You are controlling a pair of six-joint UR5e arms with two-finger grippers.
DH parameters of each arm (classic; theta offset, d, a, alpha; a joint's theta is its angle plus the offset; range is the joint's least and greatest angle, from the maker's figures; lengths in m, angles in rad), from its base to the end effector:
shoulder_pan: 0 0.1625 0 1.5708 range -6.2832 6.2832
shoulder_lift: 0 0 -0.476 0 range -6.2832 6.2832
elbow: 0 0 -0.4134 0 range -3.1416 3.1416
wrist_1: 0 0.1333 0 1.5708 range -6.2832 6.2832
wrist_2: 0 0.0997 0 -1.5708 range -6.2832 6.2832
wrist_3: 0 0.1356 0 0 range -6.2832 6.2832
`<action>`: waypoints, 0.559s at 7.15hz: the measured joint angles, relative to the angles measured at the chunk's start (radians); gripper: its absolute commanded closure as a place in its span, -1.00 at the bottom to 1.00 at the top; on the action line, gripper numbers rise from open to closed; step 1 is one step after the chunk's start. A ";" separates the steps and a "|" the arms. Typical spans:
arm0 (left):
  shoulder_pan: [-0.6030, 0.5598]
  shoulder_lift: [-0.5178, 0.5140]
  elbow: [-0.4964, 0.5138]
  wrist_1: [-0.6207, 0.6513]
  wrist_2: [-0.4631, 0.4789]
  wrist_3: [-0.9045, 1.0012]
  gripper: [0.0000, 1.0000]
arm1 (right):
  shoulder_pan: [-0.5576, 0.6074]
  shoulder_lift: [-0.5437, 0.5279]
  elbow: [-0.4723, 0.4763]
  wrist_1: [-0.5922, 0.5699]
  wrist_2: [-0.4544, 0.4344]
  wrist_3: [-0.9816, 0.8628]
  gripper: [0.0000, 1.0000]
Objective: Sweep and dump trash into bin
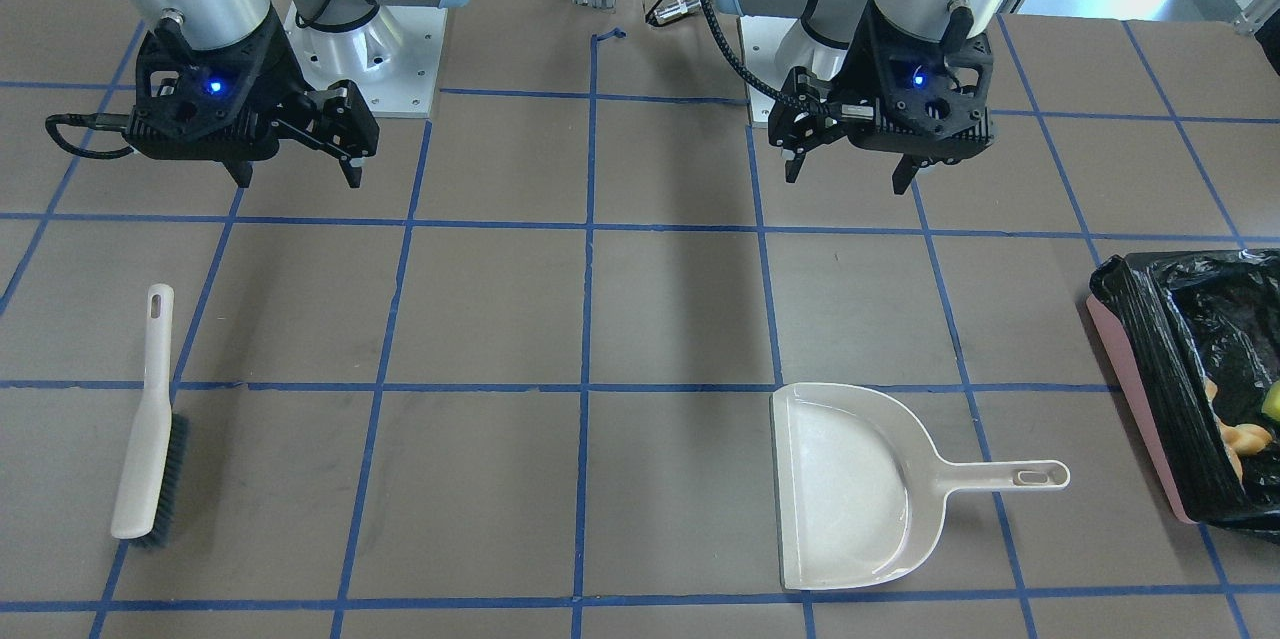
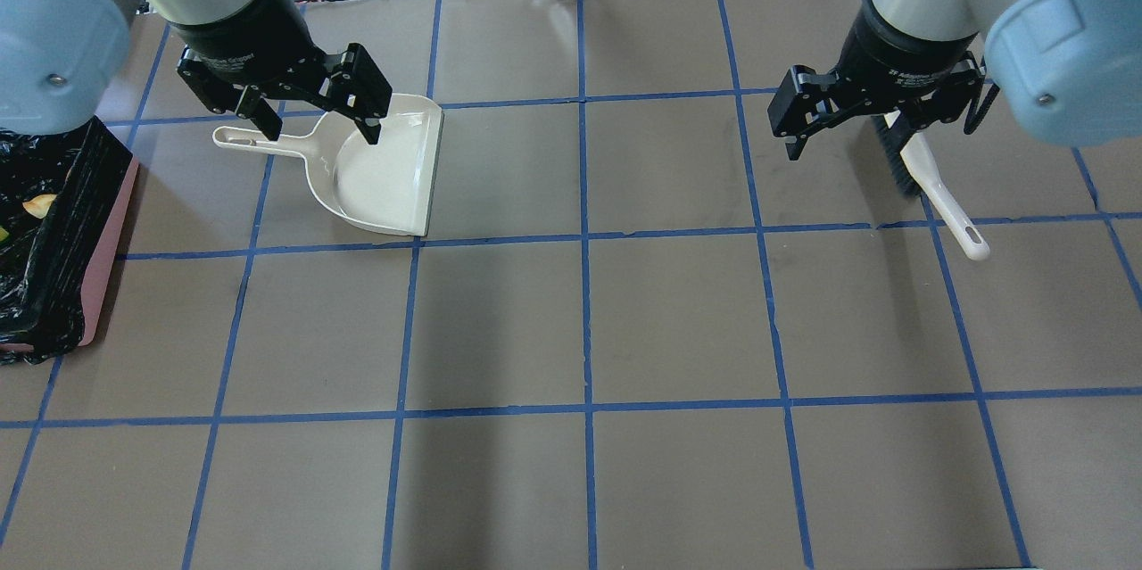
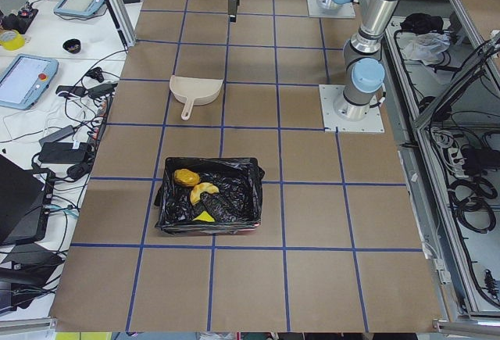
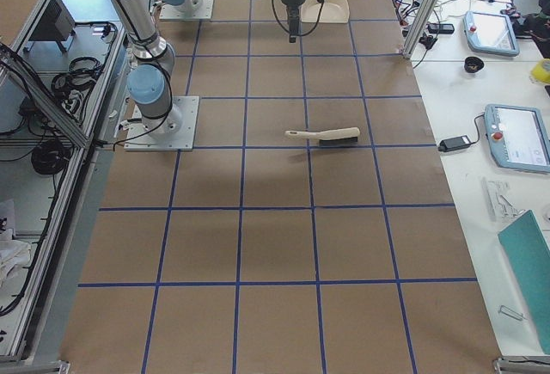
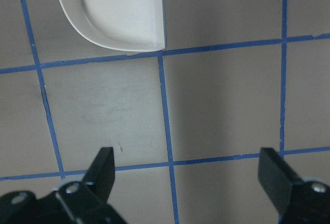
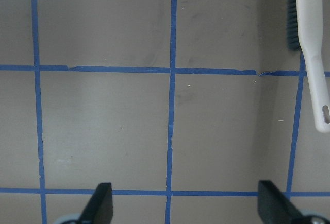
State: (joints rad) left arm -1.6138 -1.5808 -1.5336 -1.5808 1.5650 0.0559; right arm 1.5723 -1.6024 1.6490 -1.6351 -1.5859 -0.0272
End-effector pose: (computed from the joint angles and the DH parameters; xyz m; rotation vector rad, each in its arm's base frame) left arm -0.1563 -0.5138 0.5159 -0.1551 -3.1320 0.0270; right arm 0.1320 -0.4998 0.4852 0.0446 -3.1258 0.0274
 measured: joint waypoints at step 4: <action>0.003 -0.007 -0.002 -0.010 -0.005 -0.001 -1.00 | 0.000 -0.001 0.000 0.002 0.000 -0.001 -1.00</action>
State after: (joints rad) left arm -1.6107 -1.5875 -1.5360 -1.5910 1.5602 0.0554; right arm 1.5723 -1.6031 1.6490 -1.6334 -1.5861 -0.0280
